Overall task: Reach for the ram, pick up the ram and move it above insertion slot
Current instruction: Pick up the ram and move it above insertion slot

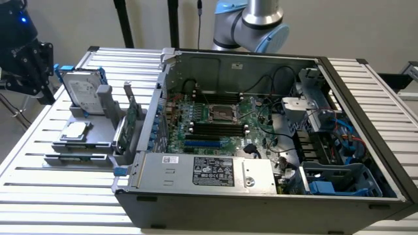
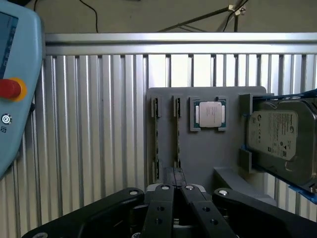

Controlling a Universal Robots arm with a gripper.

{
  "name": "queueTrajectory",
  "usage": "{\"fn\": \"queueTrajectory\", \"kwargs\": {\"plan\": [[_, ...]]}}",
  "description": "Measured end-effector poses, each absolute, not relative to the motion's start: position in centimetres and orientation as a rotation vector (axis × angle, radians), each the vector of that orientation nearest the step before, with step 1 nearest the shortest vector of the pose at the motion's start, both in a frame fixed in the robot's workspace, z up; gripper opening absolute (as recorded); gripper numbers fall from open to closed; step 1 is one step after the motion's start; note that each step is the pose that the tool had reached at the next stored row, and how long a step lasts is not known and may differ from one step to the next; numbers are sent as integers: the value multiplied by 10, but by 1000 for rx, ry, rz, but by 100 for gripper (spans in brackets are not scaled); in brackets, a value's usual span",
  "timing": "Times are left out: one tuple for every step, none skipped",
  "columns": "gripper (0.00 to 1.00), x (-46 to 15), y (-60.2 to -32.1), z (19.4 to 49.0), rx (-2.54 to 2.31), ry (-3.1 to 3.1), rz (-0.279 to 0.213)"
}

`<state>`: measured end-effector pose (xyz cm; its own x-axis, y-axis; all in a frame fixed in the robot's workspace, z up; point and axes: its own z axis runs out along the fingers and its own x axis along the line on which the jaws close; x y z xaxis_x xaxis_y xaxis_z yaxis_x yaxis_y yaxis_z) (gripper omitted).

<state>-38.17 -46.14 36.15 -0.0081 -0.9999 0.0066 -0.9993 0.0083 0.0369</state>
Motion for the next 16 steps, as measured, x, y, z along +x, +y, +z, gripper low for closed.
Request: {"fn": "queueTrajectory", "kwargs": {"plan": [[11,-382,-461,362,2201,-2198,-33],[11,-382,-461,362,2219,-2180,-33],[11,-382,-461,362,2237,-2161,-32],[11,-382,-461,362,2257,-2140,-32],[11,-382,-461,362,2264,-2132,-32],[11,-382,-461,362,2265,-2131,-32],[11,-382,-461,362,2265,-2131,-32],[11,-382,-461,362,2265,-2131,-32],[12,-382,-461,362,2265,-2131,-32],[17,-382,-461,362,2265,-2131,-31],[17,-382,-461,362,2265,-2131,-32],[24,-382,-461,362,2265,-2131,-31],[30,-382,-461,362,2266,-2131,-31],[30,-382,-461,362,2266,-2131,-31],[36,-382,-461,361,2266,-2131,-31],[42,-382,-462,361,2266,-2132,-30]]}}
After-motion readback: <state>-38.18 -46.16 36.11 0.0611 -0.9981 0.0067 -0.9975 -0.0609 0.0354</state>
